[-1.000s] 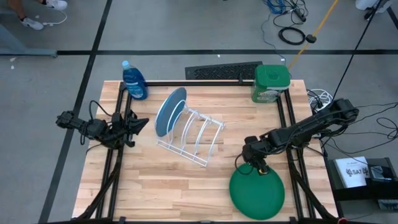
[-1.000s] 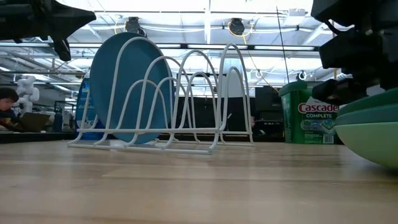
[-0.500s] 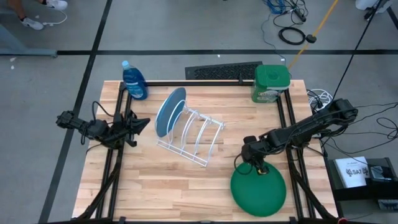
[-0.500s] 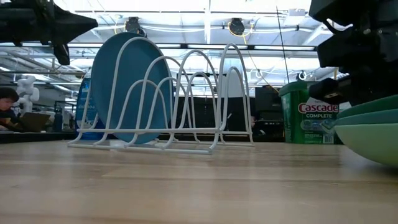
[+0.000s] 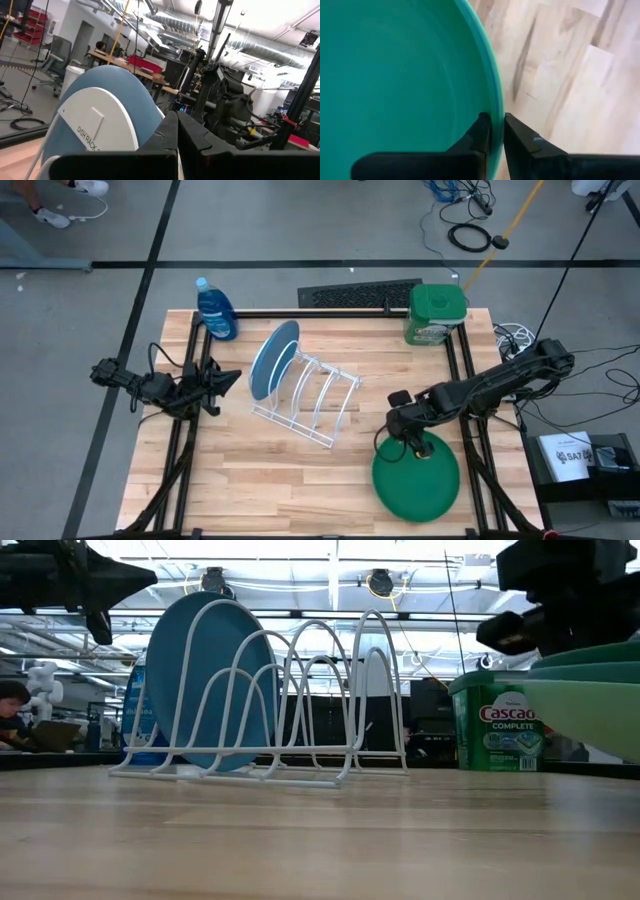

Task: Sort dishes
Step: Put the green plate into the white dish rack

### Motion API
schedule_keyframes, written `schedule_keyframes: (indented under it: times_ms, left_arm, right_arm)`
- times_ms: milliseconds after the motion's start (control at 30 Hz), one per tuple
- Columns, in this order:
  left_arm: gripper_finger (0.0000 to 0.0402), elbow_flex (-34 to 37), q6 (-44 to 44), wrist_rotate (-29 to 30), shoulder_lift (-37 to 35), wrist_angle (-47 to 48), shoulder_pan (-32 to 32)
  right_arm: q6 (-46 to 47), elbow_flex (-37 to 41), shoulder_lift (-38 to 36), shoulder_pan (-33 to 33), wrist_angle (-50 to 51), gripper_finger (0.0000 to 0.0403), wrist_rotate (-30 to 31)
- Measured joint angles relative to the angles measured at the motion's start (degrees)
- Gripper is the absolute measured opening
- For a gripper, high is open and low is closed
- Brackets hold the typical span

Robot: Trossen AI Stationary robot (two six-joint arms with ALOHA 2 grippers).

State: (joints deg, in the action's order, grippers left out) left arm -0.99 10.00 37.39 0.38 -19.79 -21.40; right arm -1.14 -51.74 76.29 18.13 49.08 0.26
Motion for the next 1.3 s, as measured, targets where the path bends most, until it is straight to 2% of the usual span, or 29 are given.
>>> schedule_keyframes:
  times_ms: [333, 667, 733, 800, 867, 1033, 1300]
  left_arm:
    - [0.0, 0.0, 0.0, 0.0, 0.0, 0.0, 0.0]
    - [0.0, 0.0, 0.0, 0.1, 0.0, 0.0, 0.0]
    - [0.0, 0.0, 0.0, 0.2, 0.0, 0.0, 0.0]
    - [0.0, 0.0, 0.0, 0.2, 0.0, 0.0, 0.0]
    - [0.0, 0.0, 0.0, 0.2, 0.0, 0.0, 0.0]
    - [0.0, 0.0, 0.1, 0.3, 0.0, 0.2, 0.0]
    - [0.0, 0.0, 0.2, 0.6, 0.0, 0.7, 0.0]
  right_arm:
    - [0.1, -2.2, 0.0, 0.0, 4.8, 0.0036, 2.3]
    - [0.7, -2.3, 0.3, -0.1, 9.9, 0.0026, 5.8]
    - [0.6, -2.3, 0.3, -0.1, 9.7, 0.0026, 4.6]
    - [-1.0, -2.3, 0.2, -0.1, 7.2, 0.0026, -0.7]
    - [-2.1, -2.3, 0.0, 0.1, 3.9, 0.0026, -2.4]
    - [-0.4, -2.3, 0.2, -0.3, 7.9, 0.0024, 5.3]
    - [-0.5, -2.3, 0.5, -0.1, 10.6, 0.0025, 7.2]
